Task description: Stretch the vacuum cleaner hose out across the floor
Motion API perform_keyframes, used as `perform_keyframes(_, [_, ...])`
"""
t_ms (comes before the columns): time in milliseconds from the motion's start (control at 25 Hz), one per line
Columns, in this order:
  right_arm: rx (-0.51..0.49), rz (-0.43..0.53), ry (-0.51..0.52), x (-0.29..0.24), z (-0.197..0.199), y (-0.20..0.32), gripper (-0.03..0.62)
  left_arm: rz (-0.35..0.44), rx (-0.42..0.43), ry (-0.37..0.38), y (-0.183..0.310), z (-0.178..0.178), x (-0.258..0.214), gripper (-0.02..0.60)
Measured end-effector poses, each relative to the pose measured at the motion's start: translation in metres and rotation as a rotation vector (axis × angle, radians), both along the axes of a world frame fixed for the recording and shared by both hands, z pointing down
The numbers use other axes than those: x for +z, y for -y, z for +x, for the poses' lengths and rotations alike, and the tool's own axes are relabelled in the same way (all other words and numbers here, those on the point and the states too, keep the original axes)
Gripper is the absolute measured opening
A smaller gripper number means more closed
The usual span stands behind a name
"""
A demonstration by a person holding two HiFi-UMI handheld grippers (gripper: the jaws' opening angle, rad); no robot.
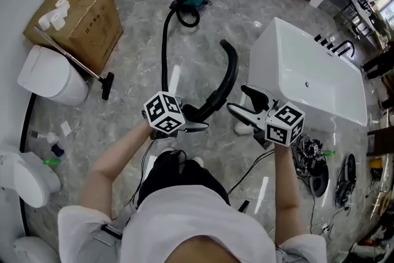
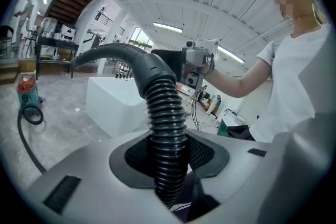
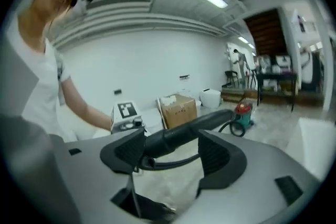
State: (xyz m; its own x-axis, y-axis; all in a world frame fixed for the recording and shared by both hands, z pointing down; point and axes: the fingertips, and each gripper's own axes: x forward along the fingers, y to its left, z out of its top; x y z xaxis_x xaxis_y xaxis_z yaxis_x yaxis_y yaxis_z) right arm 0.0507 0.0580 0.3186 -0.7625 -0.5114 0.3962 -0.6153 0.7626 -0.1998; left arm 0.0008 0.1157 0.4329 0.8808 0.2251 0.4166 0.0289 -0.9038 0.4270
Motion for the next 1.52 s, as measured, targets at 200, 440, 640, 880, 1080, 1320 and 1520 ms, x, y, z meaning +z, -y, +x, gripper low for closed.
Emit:
perform_keyframes(200, [0.105, -0.288, 0.346, 0.026, -0.016, -0.003, 0.342, 0.001, -0.062, -0.032, 0.008, 0.005, -0.008, 0.163])
perform_keyframes(440, [0.166, -0.288, 0.343, 0.041, -0.054, 0.01, 0.344, 0.041, -0.112, -0.06, 0.016, 0.019, -0.023, 0.163])
perform_keyframes(640, [0.167, -0.213, 0.328, 0.026, -0.059, 0.019, 0.329, 0.07, -0.123, -0.081, 0.02, 0.025, -0.036, 0.162])
perform_keyframes(880, [0.248, -0.216, 0.434, 0.021, -0.05, 0.024, 0.239, 0.192, -0.18, -0.057, 0.033, 0.024, -0.04, 0.163])
perform_keyframes(1080, [0.371, -0.241, 0.597, 0.014, -0.026, 0.035, 0.236, 0.21, -0.362, -0.12, 0.055, 0.005, -0.05, 0.215])
perform_keyframes(1320, [0.51, -0.247, 0.876, -0.012, 0.032, 0.047, 0.235, -0.272, -0.825, -0.293, 0.075, -0.085, -0.016, 0.282])
perform_keyframes(1520, [0.537, -0.356, 1.197, -0.019, 0.055, 0.045, 0.233, -0.762, -1.015, -0.592, 0.069, -0.124, 0.013, 0.364])
